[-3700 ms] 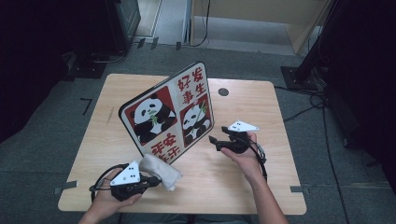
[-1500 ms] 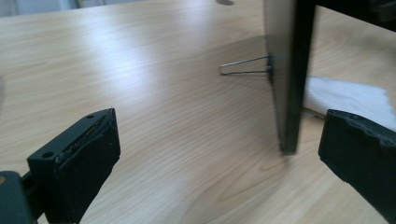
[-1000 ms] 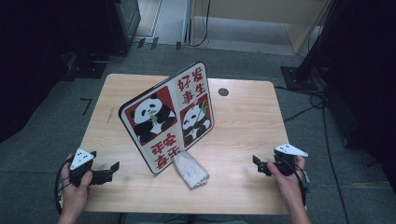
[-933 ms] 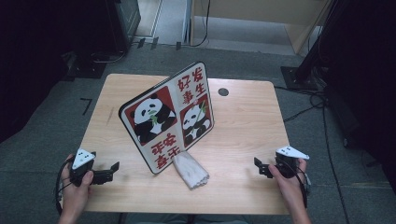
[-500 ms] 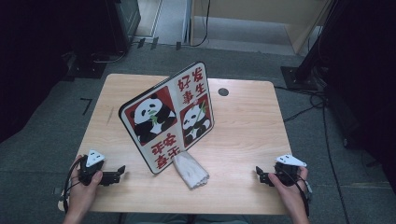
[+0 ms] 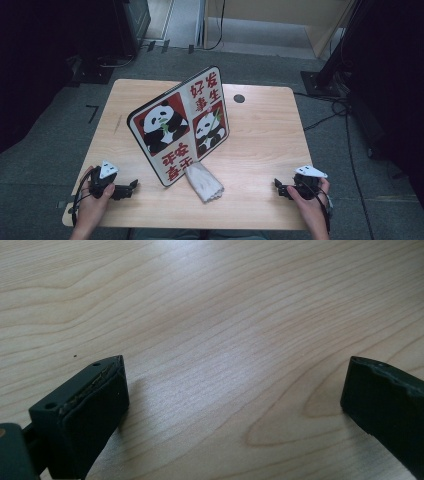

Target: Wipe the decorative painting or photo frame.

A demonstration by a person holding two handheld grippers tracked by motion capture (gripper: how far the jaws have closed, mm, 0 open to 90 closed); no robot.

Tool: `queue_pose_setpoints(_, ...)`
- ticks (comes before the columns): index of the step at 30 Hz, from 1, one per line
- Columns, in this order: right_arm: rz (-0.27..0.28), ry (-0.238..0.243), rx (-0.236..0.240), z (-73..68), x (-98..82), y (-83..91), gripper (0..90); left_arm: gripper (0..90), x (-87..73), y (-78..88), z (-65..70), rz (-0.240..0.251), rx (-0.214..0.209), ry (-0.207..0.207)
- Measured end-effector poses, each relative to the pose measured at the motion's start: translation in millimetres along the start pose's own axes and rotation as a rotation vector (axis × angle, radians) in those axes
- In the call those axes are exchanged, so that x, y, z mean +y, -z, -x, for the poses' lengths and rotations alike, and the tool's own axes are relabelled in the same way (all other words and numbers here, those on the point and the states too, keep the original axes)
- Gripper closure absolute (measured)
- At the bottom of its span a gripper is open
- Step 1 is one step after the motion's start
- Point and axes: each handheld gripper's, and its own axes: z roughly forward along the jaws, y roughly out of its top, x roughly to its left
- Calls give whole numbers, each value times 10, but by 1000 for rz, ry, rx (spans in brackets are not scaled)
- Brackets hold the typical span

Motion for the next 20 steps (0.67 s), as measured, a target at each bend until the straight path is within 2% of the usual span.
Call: queue_pose_setpoints(20, 0, 6, 2, 3, 9, -10, 0, 0, 38, -34, 22, -2, 27, 27)
